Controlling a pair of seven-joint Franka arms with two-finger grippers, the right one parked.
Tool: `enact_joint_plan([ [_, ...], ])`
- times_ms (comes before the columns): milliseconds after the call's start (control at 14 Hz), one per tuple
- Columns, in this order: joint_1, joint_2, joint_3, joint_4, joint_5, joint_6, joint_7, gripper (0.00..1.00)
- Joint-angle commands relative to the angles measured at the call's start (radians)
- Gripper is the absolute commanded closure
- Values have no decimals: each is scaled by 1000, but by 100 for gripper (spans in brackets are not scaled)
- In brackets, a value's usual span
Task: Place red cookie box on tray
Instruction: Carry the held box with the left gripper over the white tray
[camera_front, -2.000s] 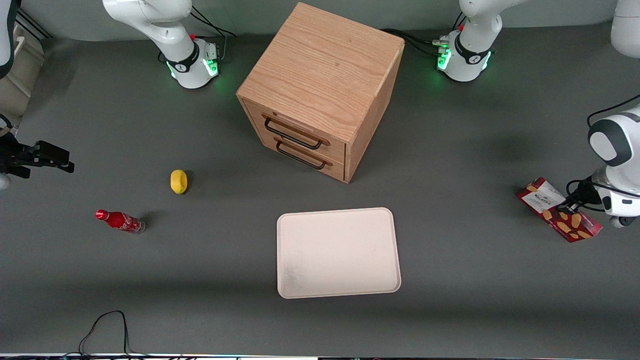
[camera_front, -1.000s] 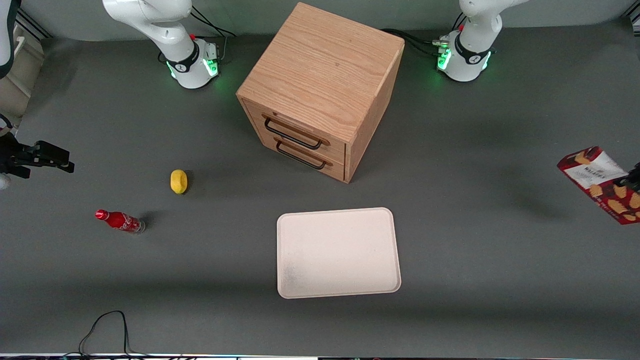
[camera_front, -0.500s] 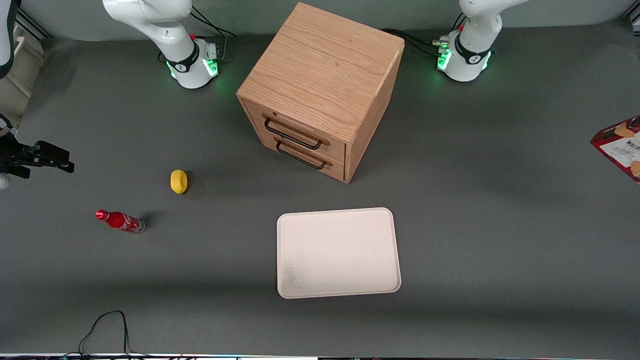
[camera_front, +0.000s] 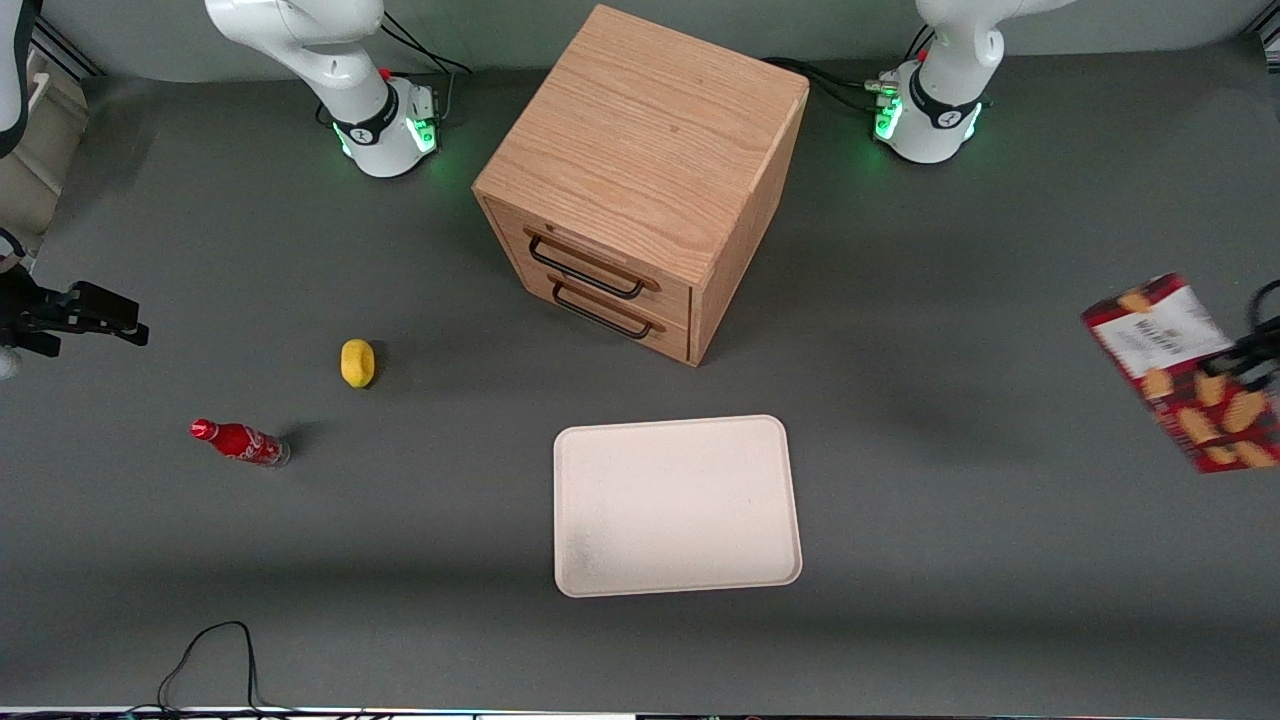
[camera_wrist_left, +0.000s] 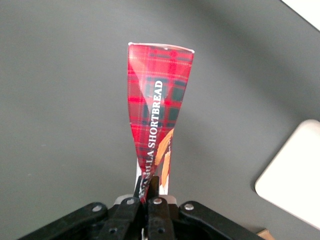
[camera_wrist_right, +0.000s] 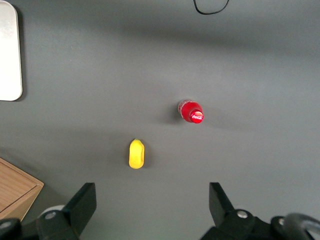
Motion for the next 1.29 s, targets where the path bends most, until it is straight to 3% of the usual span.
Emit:
enact_joint_plan([
  [0,-152,126,16,142,23,-17,-46,100],
  [286,-326,287,16,311,27,23,-161,100],
  [643,-475,309,11,313,22,126,-135,100],
  [1214,-522,404,-13,278,23,267,4,100],
])
